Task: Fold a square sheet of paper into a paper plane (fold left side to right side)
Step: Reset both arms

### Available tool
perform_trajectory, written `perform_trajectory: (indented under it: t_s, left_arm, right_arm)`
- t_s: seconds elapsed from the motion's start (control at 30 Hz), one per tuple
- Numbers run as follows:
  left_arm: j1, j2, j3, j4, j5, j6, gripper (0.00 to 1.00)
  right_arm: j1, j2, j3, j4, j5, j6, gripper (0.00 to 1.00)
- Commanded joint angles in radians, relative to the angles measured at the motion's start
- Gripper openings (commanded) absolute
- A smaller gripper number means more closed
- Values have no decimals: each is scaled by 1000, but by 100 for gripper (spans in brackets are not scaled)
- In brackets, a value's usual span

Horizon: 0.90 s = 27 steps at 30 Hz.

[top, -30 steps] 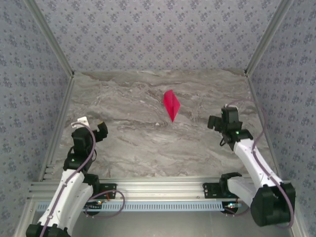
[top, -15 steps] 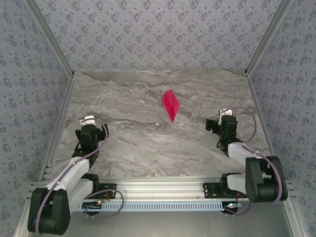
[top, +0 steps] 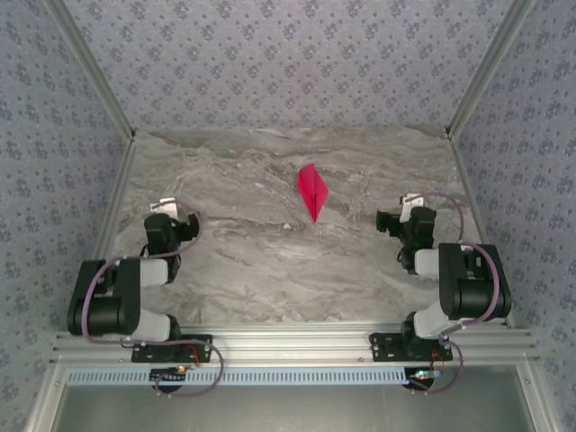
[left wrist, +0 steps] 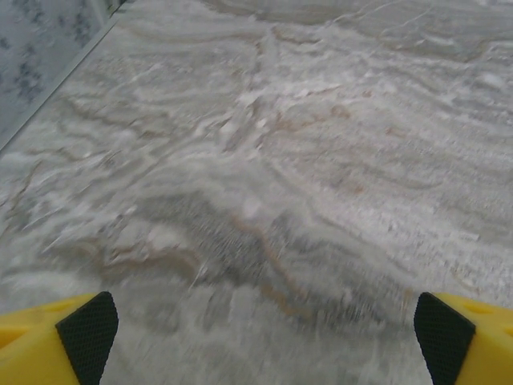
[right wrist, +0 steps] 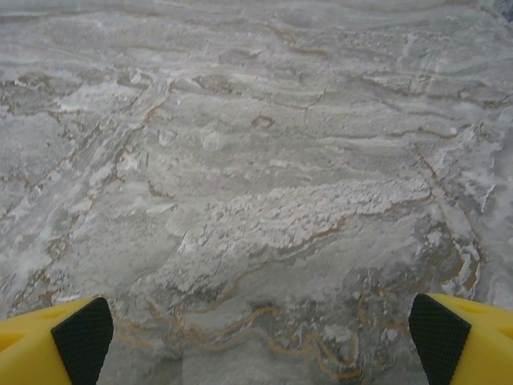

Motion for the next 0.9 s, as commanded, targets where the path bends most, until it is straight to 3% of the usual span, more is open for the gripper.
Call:
perform_trajectory:
  t_s: [0.0,0.17,0.87]
  left_arm:
    - [8,68,18,162,86,40,98]
    - [19,75,109,-6,102,36,98]
    - [29,75,107,0,98,24,98]
  right_arm:
    - [-3,0,23,44,-31,18,100]
    - [-1,0,24,40,-28,17,100]
    - [19,1,25,39,8,6,100]
